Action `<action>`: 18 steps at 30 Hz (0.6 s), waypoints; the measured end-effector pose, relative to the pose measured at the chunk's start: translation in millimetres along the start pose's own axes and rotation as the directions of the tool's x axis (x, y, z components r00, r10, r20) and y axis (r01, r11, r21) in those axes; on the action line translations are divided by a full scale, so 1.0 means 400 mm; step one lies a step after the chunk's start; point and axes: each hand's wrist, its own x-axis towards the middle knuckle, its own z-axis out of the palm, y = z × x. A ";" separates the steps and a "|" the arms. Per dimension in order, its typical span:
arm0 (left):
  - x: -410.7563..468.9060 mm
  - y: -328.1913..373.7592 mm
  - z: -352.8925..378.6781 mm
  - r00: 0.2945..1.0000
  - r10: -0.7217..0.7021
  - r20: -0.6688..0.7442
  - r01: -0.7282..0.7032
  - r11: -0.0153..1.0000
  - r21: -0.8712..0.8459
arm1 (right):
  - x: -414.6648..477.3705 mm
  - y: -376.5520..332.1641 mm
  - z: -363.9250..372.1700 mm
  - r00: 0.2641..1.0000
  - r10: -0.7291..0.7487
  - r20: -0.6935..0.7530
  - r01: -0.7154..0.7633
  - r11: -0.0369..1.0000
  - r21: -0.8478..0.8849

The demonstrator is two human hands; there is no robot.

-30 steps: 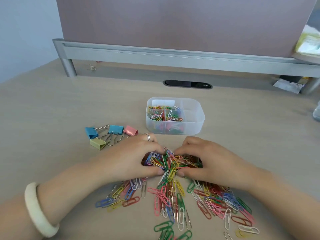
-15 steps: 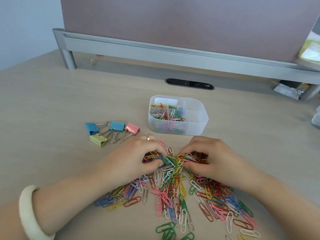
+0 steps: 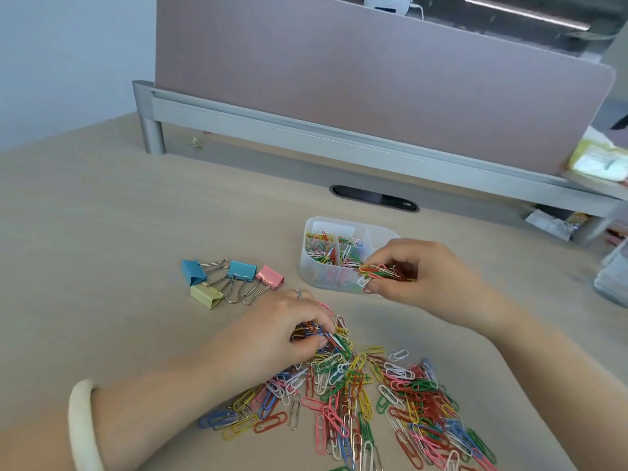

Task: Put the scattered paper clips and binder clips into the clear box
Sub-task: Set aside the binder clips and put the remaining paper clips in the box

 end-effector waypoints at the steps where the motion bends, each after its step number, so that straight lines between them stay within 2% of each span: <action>1: 0.001 0.001 -0.001 1.000 0.006 0.004 -0.006 1.000 0.001 | 0.021 -0.001 -0.006 1.000 0.012 -0.005 -0.012 1.000 -0.006; 4: 0.004 -0.001 -0.002 0.999 0.023 0.024 -0.024 1.000 0.003 | 0.092 0.001 -0.016 0.999 0.050 -0.011 -0.051 0.995 -0.083; 10: 0.008 -0.013 -0.002 0.999 0.031 0.028 -0.031 0.999 -0.007 | 0.176 0.028 0.010 0.985 0.166 0.052 -0.134 0.913 -0.385; 15: 0.011 -0.023 0.002 0.999 0.034 0.037 -0.034 0.999 -0.009 | 0.183 0.018 0.031 0.977 0.208 0.056 -0.156 0.862 -0.482; 18: 0.012 -0.026 0.002 0.999 0.030 0.043 -0.030 1.000 -0.007 | 0.183 0.015 0.035 0.978 0.210 0.013 -0.184 0.883 -0.432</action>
